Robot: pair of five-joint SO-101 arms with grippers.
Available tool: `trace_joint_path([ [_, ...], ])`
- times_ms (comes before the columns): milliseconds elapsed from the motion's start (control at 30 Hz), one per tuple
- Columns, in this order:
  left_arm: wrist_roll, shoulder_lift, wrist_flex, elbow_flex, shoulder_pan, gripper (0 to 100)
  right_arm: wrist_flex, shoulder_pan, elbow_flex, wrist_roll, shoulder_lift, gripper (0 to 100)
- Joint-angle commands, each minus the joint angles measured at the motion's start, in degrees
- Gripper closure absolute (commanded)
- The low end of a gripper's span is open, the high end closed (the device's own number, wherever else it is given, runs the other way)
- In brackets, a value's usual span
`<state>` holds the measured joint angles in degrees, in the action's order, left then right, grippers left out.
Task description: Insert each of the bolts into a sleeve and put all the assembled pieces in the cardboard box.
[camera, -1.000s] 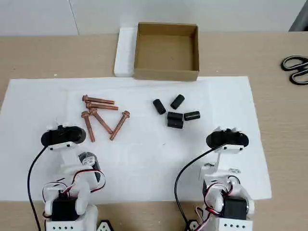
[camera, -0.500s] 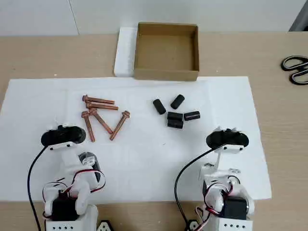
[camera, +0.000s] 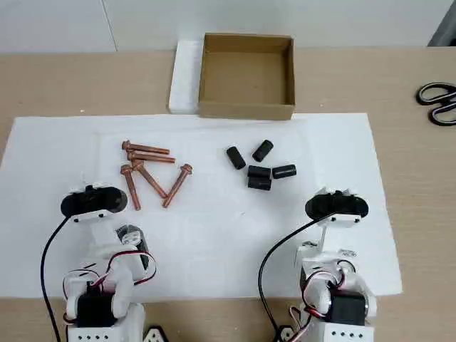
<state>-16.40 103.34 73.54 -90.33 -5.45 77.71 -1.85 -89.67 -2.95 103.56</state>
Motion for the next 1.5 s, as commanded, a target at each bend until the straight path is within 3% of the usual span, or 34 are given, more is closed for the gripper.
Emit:
trace_joint_path([
  [0, -0.35, 0.44, -0.97, 0.22, 0.26, 99, -1.10, -0.04, 0.18, 0.09, 0.40, 99.5],
  [333, -0.44, 0.44, -1.14, 0.13, 0.35, 99, -1.10, -0.04, 0.18, 0.18, 0.40, 99.1],
  [500, -0.35, 0.44, -5.54, 0.75, 5.01, 99, -1.36, -0.13, 1.05, 0.00, 0.40, 99.1],
  [700, -0.18, -0.09, -11.87, 15.34, 4.22, 99, -8.13, -0.13, 11.96, 0.00, -0.22, 99.2],
  [867, 4.75, -1.05, -12.92, 23.60, 4.04, 99, -6.99, -0.31, 23.30, -1.58, -6.20, 99.1],
  [1067, 4.22, -22.59, -12.40, 42.51, 3.96, 99, -1.19, -0.04, 47.12, -9.93, -30.55, 99.1],
  [1167, -0.26, -38.68, -7.56, 58.86, 4.22, 99, 6.46, 0.57, 61.19, -13.36, -44.79, 99.1],
  [1300, -1.93, -57.05, 6.15, 82.42, 6.59, 99, 19.74, 4.53, 79.03, -13.80, -59.38, 99.1],
  [1467, -1.49, -72.18, 21.01, 103.34, 9.76, 99, 21.41, 7.16, 86.77, -9.23, -64.66, 99.1],
])
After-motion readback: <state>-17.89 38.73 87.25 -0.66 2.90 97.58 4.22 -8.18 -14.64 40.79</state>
